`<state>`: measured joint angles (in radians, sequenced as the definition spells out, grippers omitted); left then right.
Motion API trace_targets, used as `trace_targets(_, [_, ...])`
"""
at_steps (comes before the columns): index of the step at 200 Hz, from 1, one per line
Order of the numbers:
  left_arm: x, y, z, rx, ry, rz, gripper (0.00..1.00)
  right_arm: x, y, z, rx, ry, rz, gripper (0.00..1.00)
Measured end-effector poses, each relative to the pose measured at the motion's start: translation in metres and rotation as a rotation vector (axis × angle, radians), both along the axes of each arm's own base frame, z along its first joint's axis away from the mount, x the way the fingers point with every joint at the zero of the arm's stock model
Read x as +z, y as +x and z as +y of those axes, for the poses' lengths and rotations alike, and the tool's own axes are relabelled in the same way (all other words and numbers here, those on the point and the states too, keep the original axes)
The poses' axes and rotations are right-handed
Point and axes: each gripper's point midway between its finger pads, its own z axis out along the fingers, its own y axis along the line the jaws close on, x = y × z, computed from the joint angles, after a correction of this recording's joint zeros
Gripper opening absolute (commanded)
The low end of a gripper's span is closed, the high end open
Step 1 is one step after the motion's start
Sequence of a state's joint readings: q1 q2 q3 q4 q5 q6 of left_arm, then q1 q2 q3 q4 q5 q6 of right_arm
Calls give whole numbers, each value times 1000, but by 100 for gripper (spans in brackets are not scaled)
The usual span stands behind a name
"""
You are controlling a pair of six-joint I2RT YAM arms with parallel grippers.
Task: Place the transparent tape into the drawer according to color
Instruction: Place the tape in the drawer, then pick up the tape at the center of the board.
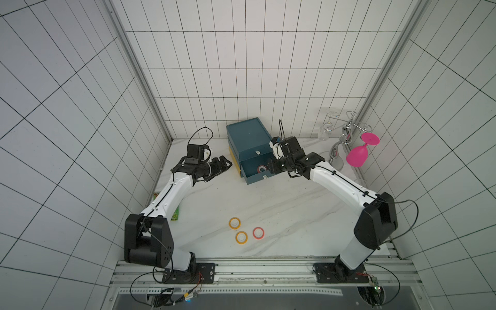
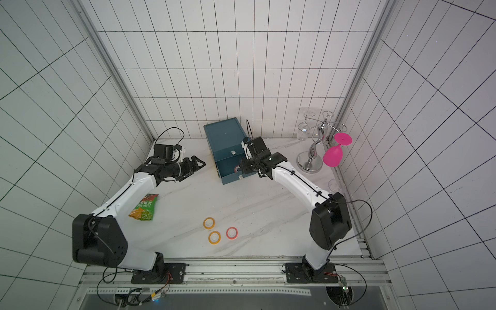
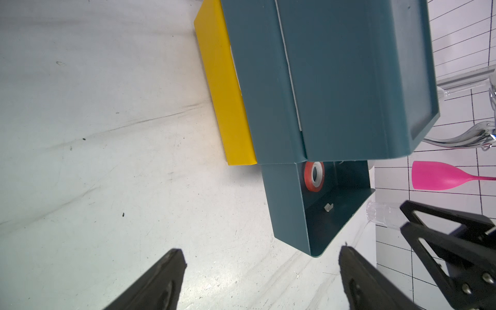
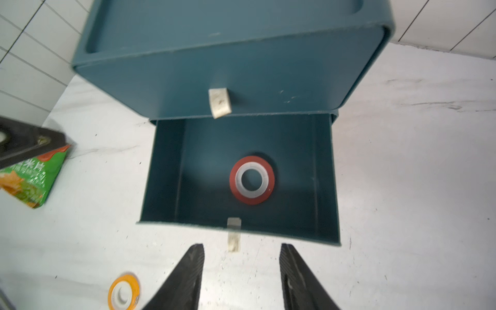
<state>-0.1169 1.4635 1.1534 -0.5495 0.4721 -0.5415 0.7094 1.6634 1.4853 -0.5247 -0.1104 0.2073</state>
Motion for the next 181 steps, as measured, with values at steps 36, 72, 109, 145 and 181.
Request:
trace_targets(36, [0,0,0,-1,2,-1,93,-20,-62,17,163,-65,72,62])
trace_targets(72, [-1,-1,1,0,9,2,93,-66,-125,25,307,-178,182,65])
trace_targets(109, [-6,-3,1,0,12,14,93,-94,-165,24,389,-258,242,65])
trace_targets(145, [-8,-5,2,1,14,24,93,-125,-192,20,440,-333,295,61])
trace_targets(181, [-12,-8,3,1,16,35,93,-144,-212,20,482,-390,320,60])
